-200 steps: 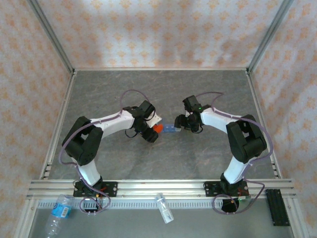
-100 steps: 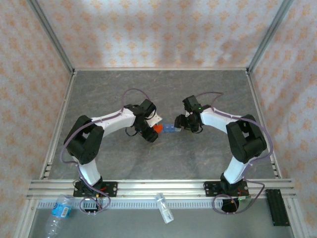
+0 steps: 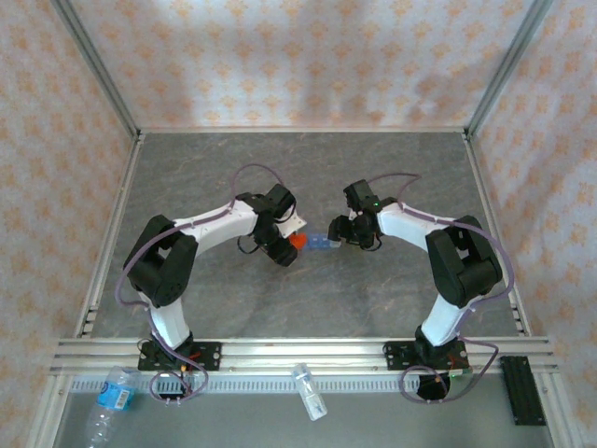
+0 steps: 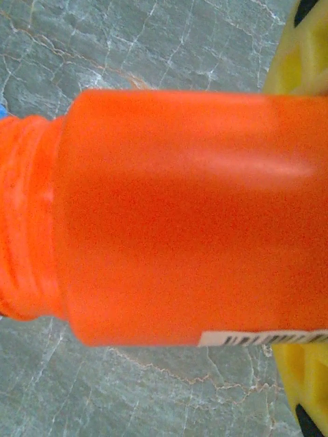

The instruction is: Sort the pills into containers

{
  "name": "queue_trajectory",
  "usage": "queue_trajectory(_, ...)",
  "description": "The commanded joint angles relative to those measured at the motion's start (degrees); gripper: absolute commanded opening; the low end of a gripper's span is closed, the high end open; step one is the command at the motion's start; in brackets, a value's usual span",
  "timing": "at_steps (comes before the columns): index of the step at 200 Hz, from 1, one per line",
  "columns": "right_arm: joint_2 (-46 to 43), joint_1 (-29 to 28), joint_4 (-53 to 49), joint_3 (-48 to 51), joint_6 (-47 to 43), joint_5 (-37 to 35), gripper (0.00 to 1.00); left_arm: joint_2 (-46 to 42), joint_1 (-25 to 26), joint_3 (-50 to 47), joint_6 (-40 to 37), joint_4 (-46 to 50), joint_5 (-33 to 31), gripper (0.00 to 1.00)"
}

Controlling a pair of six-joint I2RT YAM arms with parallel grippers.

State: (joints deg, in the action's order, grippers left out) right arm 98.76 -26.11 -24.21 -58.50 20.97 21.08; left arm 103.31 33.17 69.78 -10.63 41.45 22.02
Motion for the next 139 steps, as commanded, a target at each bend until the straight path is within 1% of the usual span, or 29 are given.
queue_trajectory(1, 0.82, -0.44, -1.11, -0.21, 0.49, -0.69, 0.65, 0.76, 0.06, 2.03, -1.47, 2.85, -1.19, 0.0)
queue_trajectory(78, 0.99, -0.46, -1.19, -0.18, 0.47, -0.83, 0.65, 2.71, 0.8, 3.43, -1.49, 2.76, -0.84, 0.0)
queue_trajectory(139, 1.06, -0.49, -1.28, -0.21, 0.44, -0.87, 0.64, 3.29, 0.84, 3.79, -2.03, 4.31, -1.84, 0.0)
